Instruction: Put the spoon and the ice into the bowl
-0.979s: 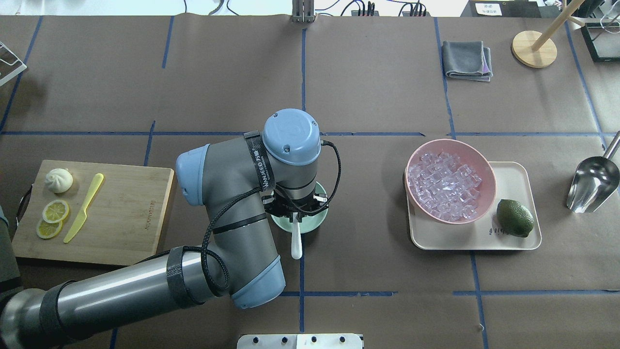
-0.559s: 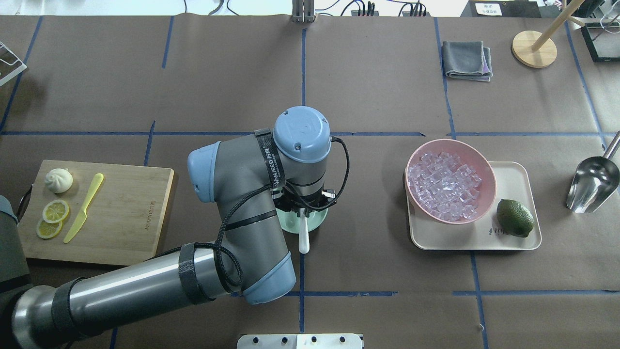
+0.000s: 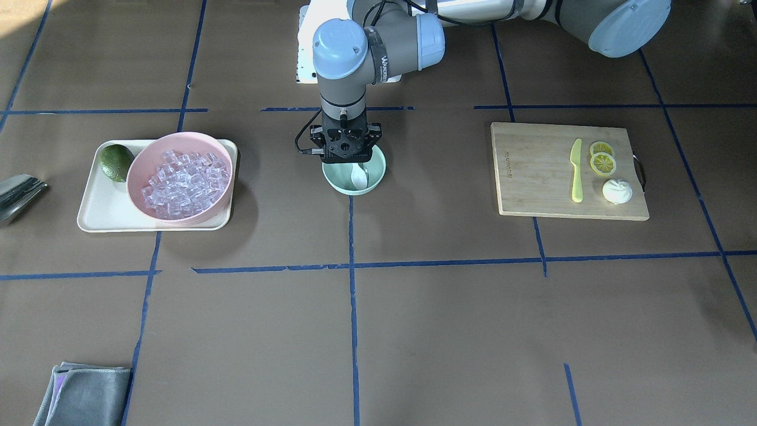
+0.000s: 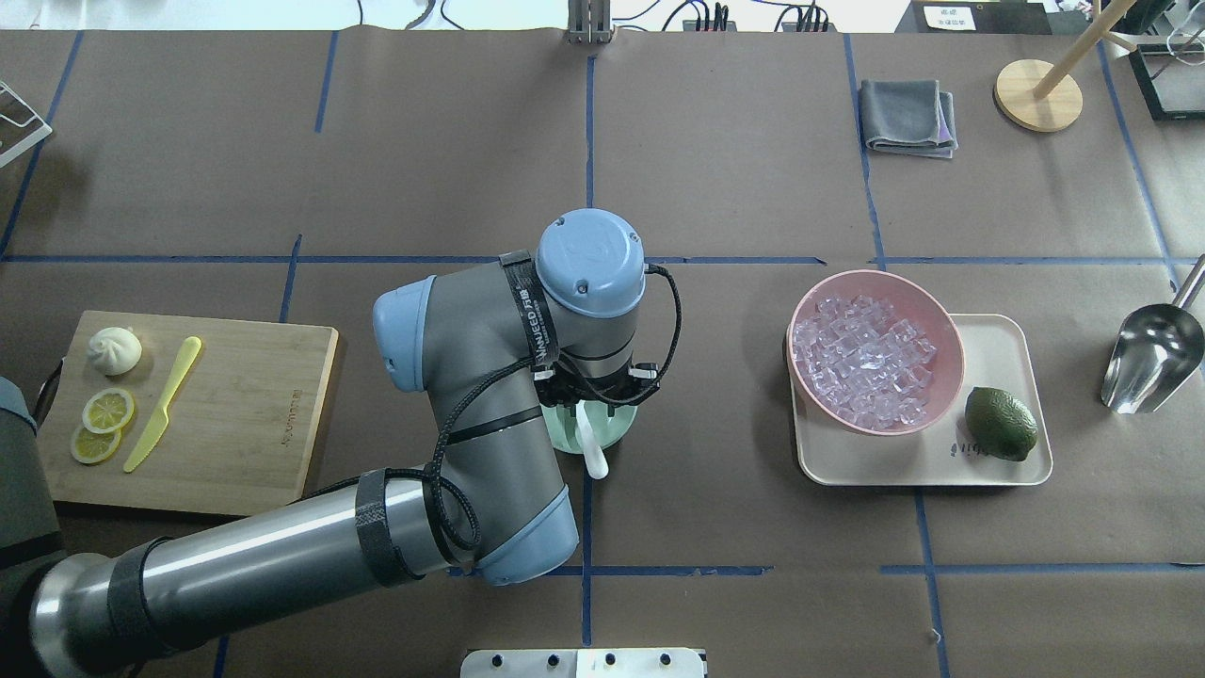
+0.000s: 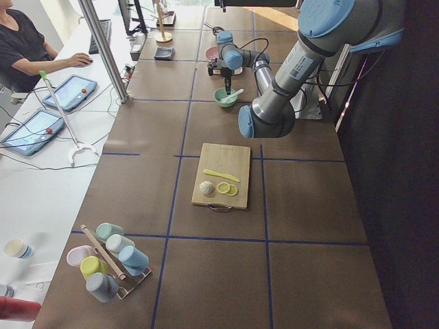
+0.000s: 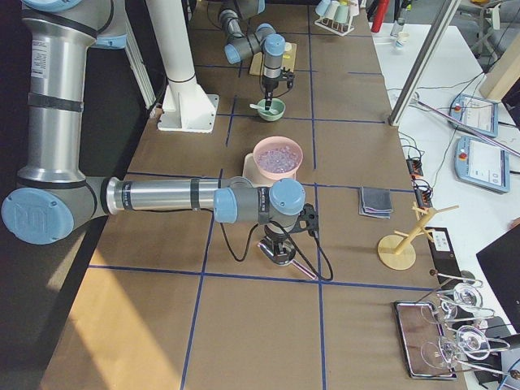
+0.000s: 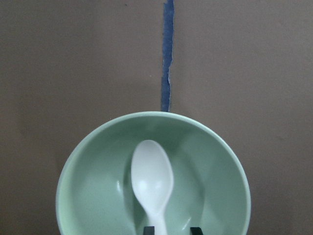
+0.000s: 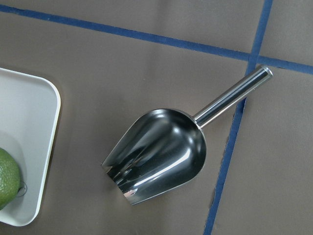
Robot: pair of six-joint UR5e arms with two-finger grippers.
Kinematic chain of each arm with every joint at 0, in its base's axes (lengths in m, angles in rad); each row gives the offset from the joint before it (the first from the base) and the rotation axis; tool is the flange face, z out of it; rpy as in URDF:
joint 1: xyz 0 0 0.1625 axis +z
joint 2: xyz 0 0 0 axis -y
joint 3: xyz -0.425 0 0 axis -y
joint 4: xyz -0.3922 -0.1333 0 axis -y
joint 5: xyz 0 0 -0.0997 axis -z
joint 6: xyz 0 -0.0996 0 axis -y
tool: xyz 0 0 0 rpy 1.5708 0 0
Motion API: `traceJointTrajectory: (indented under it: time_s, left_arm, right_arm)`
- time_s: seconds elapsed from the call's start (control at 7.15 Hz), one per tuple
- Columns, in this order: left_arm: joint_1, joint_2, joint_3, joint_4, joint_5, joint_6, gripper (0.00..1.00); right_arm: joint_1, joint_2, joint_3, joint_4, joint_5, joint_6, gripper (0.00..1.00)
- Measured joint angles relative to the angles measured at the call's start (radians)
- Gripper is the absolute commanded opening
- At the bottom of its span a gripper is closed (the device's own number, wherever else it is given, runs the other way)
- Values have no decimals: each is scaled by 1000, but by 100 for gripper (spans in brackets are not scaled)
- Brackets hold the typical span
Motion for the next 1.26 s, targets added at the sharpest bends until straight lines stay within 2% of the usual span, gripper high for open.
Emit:
traceJointTrajectory:
  time_s: [0.28, 0.42, 0.7, 0.84, 0.98, 1.26]
  left_arm:
    - [-12, 0, -13, 5, -2, -1, 64]
    - [-36, 15, -44, 10, -6, -2, 64]
    - [-103, 150, -207, 9, -29, 4, 63]
    - [-143, 227, -296, 11, -70, 32, 63]
    - [-181, 302, -375, 13, -104, 88, 64]
    - [-244, 444, -500, 13, -140, 214, 64]
  right_arm:
    - [-1, 4, 12, 2, 7, 19, 99]
    - [-17, 8, 50, 3, 21, 93, 99]
    - [-140, 38, 204, 9, 25, 434, 99]
    - [-237, 82, 266, 33, -9, 656, 99]
    - [-348, 129, 302, 66, -85, 833, 99]
    - [-558, 204, 305, 100, -268, 988, 99]
